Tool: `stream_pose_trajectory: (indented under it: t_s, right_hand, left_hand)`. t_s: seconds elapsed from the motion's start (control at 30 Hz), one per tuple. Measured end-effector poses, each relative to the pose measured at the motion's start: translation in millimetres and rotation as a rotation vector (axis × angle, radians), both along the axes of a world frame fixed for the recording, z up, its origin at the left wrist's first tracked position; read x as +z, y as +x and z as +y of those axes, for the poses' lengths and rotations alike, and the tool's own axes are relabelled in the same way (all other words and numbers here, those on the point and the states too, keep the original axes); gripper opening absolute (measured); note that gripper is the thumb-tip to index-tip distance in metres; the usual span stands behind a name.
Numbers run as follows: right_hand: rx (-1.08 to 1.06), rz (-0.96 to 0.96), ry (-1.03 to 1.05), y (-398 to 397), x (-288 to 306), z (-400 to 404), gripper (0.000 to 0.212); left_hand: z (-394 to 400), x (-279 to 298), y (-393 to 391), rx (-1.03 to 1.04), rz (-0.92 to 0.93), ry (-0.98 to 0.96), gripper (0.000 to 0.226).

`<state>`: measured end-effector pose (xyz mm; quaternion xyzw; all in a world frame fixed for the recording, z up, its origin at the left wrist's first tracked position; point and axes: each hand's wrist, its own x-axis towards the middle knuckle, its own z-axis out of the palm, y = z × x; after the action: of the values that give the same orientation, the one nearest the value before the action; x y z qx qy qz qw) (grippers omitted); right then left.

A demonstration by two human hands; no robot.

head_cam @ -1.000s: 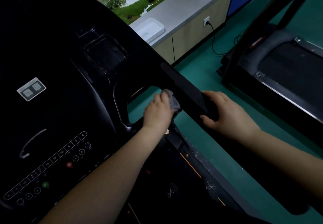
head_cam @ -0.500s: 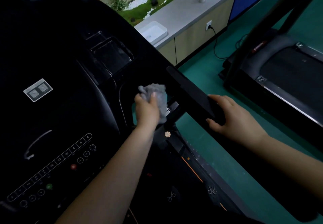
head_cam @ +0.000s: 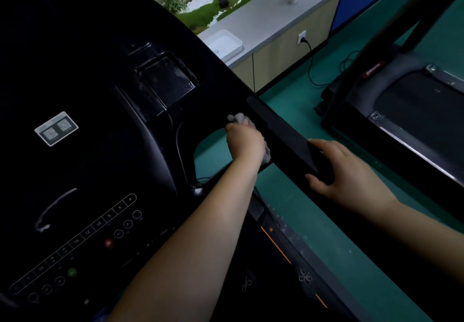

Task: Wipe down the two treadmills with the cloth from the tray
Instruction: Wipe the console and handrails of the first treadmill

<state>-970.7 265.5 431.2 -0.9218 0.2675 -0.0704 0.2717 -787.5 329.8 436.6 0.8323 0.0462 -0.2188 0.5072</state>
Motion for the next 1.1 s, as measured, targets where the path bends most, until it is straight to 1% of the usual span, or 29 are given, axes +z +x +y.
stream_pose_trajectory:
  t_s: [0.13,0.2,0.27,0.33,0.4,0.47,0.5,0.53,0.6,0.67,0.73,0.83,0.9,0.97,1.03,1.1]
  right_hand:
    - [0.002,0.005,-0.007,0,2,1,0.066]
    - [0.002,0.010,-0.007,0,2,1,0.067]
    - [0.004,0.011,-0.008,1,1,1,0.067]
    - [0.004,0.013,-0.011,1,0,0,0.067]
    - [0.001,0.015,-0.012,0,1,1,0.067]
    - [-0.001,0.010,-0.016,0,0,1,0.067]
    - [-0.003,0.010,-0.017,0,0,1,0.067]
    - [-0.005,0.012,-0.016,0,0,1,0.067]
    - [-0.006,0.013,-0.009,0,-1,0,0.067]
    - [-0.005,0.009,-0.005,0,-1,0,0.067]
    - [-0.006,0.006,-0.005,0,-2,0,0.067]
    - [-0.003,0.003,-0.001,0,-2,0,0.067]
    - [0.000,-0.004,-0.001,0,-2,-1,0.066]
    - [0.001,-0.011,-0.001,0,-3,-2,0.066]
    - [0.001,-0.013,0.002,0,-3,-2,0.066]
    - [0.002,-0.010,0.004,0,-3,-2,0.067]
  left_hand:
    - [29,5,-8,-0.362,-0.174,0.087,0.030]
    - [49,6,3,-0.515,-0.206,0.100,0.030]
    - [71,13,17,-0.559,-0.232,0.062,0.030]
    - [91,14,25,-0.565,-0.356,0.088,0.033]
    - [107,1,20,-0.672,-0.507,0.247,0.039]
    - [117,-21,5,-0.804,-0.583,0.487,0.049]
    - [116,-31,-2,-0.831,-0.611,0.603,0.057]
    - [110,-38,-6,-0.835,-0.642,0.680,0.063]
    - [87,-44,-11,-0.827,-0.694,0.695,0.068]
    - [61,-42,-14,-0.834,-0.709,0.674,0.063]
    - [52,-43,-17,-0.806,-0.747,0.650,0.058]
    - [78,-49,-24,-0.823,-0.906,0.578,0.062]
    - [106,-55,-24,-0.810,-0.992,0.591,0.062]
    - [133,-56,-22,-0.808,-1.020,0.642,0.062]
    - [157,-57,-22,-0.835,-1.036,0.712,0.068]
    - [174,-56,-18,-0.872,-1.059,0.727,0.074]
